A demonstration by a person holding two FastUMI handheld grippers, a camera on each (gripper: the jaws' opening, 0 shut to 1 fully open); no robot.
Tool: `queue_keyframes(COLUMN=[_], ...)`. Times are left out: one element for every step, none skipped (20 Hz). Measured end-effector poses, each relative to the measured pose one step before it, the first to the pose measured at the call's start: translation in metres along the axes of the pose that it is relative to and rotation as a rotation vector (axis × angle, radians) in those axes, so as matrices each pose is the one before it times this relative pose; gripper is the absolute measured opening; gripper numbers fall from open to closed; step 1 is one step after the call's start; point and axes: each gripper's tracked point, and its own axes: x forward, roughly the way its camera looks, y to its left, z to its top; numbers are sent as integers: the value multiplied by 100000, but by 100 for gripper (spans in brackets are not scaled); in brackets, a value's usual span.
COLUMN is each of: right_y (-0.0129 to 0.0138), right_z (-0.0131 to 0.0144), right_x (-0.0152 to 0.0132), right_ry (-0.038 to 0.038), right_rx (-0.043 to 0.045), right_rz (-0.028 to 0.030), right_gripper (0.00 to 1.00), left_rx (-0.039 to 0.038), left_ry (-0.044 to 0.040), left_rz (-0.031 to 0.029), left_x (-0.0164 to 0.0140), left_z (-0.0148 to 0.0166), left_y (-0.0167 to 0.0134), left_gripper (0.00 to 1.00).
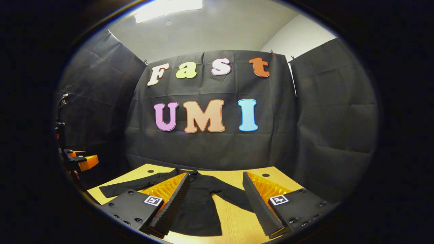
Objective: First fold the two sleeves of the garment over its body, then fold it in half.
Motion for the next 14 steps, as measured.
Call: queue_keyframes(right_y=[-34, 8, 28, 2, -14, -203, -247, 91, 134, 27, -21, -62, 51, 94], right_z=[23, -6, -110, -52, 6, -123, -75, 68, 33, 0, 150, 11, 23, -13], right_x=[-40, 123, 214, 120, 133, 149, 223, 208, 88, 199, 221, 207, 239, 189], right_ry=[-26, 162, 328, 133, 41, 330, 390, 292, 237, 112, 71, -6, 108, 131], right_rx=[40, -86, -181, -346, -745, -1232, -1011, -315, 189, 366, 186, 143, -195, -363], right_rz=[-61, 5, -115, -208, -209, -930, -899, -292, -84, -268, -641, -942, -742, -1127], right_gripper=[98, 98, 98, 98, 98, 98, 98, 98, 98, 98, 98, 98, 98, 98], left_rx=[-116, -346, -213, -40, -268, -695, -1030, -756, -38, 733, 650, 445, 188, 74], left_ry=[-121, -136, -272, 8, 364, 162, -188, -49, 282, 338, 206, 16, 3, 274], left_rz=[-212, -513, -319, -107, 152, 185, -273, -163, -251, -167, -110, -424, -351, -484], left_x=[126, 95, 73, 69, 191, 70, 62, 61, 218, 194, 263, 227, 104, 359], left_z=[70, 98, 91, 55, -141, 62, 157, 82, -181, -109, -168, 126, -19, -140], left_y=[-47, -197, -12, -51, 61, 118, -2, 80, 72, 199, 197, 252, 122, 236], left_gripper=[92, 92, 92, 93, 92, 92, 92, 92, 92, 92, 92, 92, 92, 92])
